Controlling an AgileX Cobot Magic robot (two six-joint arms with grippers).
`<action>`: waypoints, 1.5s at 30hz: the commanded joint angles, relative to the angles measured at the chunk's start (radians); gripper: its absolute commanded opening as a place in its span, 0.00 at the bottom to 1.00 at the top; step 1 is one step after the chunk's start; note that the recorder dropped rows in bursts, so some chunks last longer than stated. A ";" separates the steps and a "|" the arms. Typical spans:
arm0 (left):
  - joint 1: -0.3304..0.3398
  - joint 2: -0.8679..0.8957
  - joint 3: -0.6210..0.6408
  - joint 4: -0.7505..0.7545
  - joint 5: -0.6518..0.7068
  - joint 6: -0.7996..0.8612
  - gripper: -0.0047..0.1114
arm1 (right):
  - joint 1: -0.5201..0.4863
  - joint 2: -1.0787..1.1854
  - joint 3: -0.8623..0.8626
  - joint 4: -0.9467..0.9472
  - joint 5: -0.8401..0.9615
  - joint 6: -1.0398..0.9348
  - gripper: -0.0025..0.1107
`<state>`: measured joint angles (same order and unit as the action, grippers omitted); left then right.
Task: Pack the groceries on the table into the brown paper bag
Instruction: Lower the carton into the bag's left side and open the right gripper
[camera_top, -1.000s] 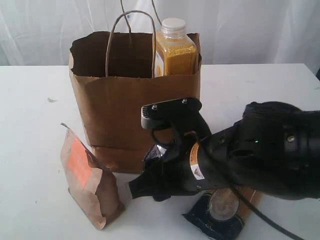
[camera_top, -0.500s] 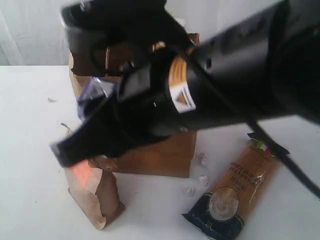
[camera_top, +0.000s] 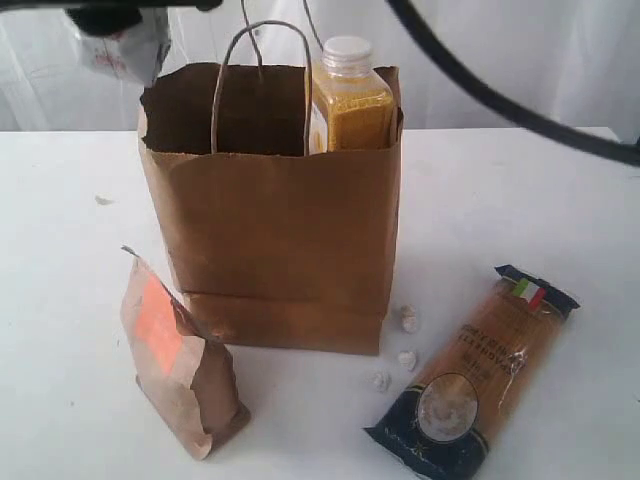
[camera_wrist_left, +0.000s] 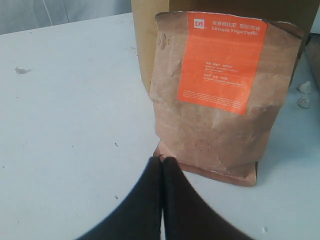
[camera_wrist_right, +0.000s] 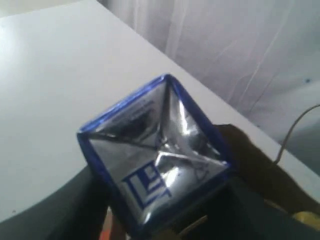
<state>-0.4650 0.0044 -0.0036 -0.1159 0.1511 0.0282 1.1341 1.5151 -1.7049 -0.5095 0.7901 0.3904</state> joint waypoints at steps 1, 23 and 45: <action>0.003 -0.004 0.004 -0.004 -0.002 0.003 0.04 | -0.045 0.072 -0.114 -0.109 0.050 -0.010 0.02; 0.003 -0.004 0.004 -0.004 -0.002 0.003 0.04 | -0.238 0.324 -0.357 0.137 0.261 -0.214 0.02; 0.003 -0.004 0.004 -0.004 -0.002 0.003 0.04 | -0.248 0.402 -0.357 0.226 0.366 -0.282 0.25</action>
<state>-0.4650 0.0044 -0.0036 -0.1159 0.1511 0.0282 0.8917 1.9312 -2.0512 -0.2736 1.1481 0.1201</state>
